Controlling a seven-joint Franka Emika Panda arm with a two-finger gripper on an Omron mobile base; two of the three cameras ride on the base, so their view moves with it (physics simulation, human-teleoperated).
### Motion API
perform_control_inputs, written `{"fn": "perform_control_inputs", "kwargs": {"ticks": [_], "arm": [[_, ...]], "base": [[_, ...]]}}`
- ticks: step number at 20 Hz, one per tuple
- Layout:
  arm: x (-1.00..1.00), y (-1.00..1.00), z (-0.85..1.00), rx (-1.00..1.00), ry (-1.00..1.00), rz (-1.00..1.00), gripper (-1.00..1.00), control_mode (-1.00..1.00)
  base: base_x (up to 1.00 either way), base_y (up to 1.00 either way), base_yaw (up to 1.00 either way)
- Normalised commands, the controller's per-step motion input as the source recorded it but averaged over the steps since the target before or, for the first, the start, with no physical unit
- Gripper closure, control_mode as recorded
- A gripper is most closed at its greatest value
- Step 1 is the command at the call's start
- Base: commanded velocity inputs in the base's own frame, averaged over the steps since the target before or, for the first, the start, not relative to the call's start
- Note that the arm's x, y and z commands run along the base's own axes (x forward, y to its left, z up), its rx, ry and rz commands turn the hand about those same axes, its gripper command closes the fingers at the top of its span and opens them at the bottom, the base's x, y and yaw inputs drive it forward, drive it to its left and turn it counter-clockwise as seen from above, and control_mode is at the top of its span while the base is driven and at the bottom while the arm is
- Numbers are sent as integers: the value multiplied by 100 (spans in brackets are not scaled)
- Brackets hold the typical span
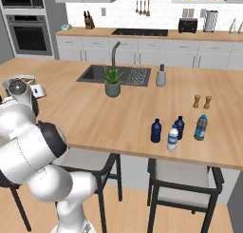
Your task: Move the plastic bottles in the middle to the plastics group, and the glass bottles in the middle to the glass group.
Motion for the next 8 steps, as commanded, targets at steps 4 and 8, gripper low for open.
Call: {"fn": "perform_control_inputs", "kwargs": {"ticks": [4, 8], "arm": [[-61, -92, 27, 0, 16, -13, -100, -100], [-60, -83, 34, 0, 31, -16, -100, -100]], "base": [[0, 0, 0], [0, 0, 0]]}}
